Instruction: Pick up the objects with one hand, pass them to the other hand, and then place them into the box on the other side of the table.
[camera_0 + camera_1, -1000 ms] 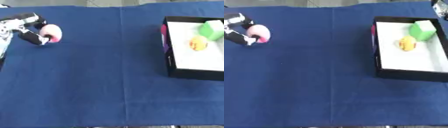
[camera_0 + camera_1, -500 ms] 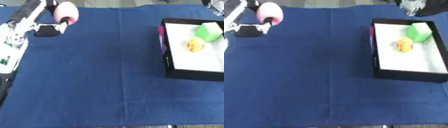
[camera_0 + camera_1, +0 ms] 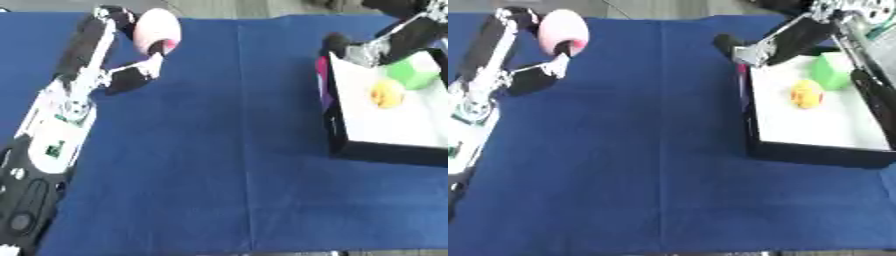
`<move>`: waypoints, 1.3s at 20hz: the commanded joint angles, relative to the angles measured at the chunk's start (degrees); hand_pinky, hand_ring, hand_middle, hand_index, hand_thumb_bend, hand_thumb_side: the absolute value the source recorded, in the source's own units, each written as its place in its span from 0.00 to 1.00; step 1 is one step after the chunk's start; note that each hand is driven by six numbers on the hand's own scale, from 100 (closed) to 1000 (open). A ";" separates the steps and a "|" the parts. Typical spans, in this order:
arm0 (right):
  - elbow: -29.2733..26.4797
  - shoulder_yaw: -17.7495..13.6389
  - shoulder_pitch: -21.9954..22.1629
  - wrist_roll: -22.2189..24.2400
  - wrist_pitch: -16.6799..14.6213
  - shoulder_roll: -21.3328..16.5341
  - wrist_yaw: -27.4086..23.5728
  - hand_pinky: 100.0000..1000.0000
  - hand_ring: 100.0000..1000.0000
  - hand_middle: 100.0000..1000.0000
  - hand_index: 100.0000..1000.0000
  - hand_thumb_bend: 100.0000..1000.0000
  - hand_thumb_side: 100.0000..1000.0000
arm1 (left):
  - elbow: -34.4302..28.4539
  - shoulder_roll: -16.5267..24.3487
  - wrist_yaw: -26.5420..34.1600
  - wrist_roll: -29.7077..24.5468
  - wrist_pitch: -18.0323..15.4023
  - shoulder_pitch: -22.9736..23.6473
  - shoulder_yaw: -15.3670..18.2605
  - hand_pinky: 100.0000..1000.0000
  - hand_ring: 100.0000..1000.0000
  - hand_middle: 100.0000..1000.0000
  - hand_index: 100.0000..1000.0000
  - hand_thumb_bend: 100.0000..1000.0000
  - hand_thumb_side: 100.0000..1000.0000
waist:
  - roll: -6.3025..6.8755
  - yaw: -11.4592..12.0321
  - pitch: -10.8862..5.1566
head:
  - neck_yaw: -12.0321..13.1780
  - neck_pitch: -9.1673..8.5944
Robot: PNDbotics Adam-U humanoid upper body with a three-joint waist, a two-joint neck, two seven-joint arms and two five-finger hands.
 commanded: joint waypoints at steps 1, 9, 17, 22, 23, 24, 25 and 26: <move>1.35 1.23 -1.82 0.62 -0.82 1.47 2.65 1.00 1.00 1.00 1.00 0.00 0.00 | -0.96 -0.93 -0.73 2.01 -1.05 -0.45 -0.23 0.74 0.46 0.38 0.51 0.00 0.25 | -0.07 0.25 -1.89 | -0.39 0.23; 6.03 4.25 -4.65 -1.49 -1.27 6.50 7.40 1.00 1.00 1.00 1.00 0.00 0.00 | -1.08 -3.65 -2.45 2.51 -3.68 0.55 -2.13 0.74 0.46 0.39 0.51 0.00 0.23 | -0.61 1.54 -1.85 | -2.01 0.39; 11.32 5.35 -7.14 -7.15 0.10 10.37 14.08 1.00 1.00 1.00 1.00 0.03 0.00 | -1.46 -5.06 -7.64 3.78 -7.78 0.68 -4.90 0.72 0.47 0.39 0.50 0.00 0.10 | -0.61 2.86 -0.92 | -4.19 0.16; 13.04 6.12 -7.81 -6.63 0.06 12.03 15.91 1.00 1.00 1.00 1.00 0.02 0.00 | -0.71 -6.12 -9.34 5.20 -9.42 0.40 -5.78 0.72 0.47 0.39 0.50 0.00 0.09 | -0.66 3.35 -0.51 | -5.19 0.37; 13.35 6.22 -7.87 -6.22 0.05 12.33 16.18 1.00 1.00 1.00 1.00 0.02 0.00 | -0.74 -6.33 -9.43 5.60 -9.55 0.25 -5.81 0.72 0.47 0.39 0.50 0.00 0.09 | -0.64 3.43 -0.47 | -5.31 0.39; 13.64 6.30 -7.92 -5.89 0.00 12.61 16.45 1.00 1.00 1.00 1.00 0.02 0.00 | -0.80 -6.50 -9.54 6.07 -9.65 0.09 -5.83 0.72 0.47 0.39 0.50 0.00 0.09 | -0.63 3.50 -0.45 | -5.41 0.39; 13.96 6.39 -7.96 -5.58 -0.02 12.89 16.71 1.00 1.00 1.00 1.00 0.01 0.00 | -0.82 -6.72 -9.59 6.57 -9.69 -0.06 -5.84 0.72 0.47 0.39 0.50 0.00 0.09 | -0.63 3.55 -0.46 | -5.52 0.39; 14.23 6.48 -8.00 -5.30 -0.03 13.13 16.92 1.00 1.00 1.00 1.00 0.02 0.00 | -0.78 -6.92 -9.56 7.00 -9.70 -0.19 -5.87 0.72 0.47 0.39 0.50 0.00 0.09 | -0.63 3.59 -0.46 | -5.61 0.39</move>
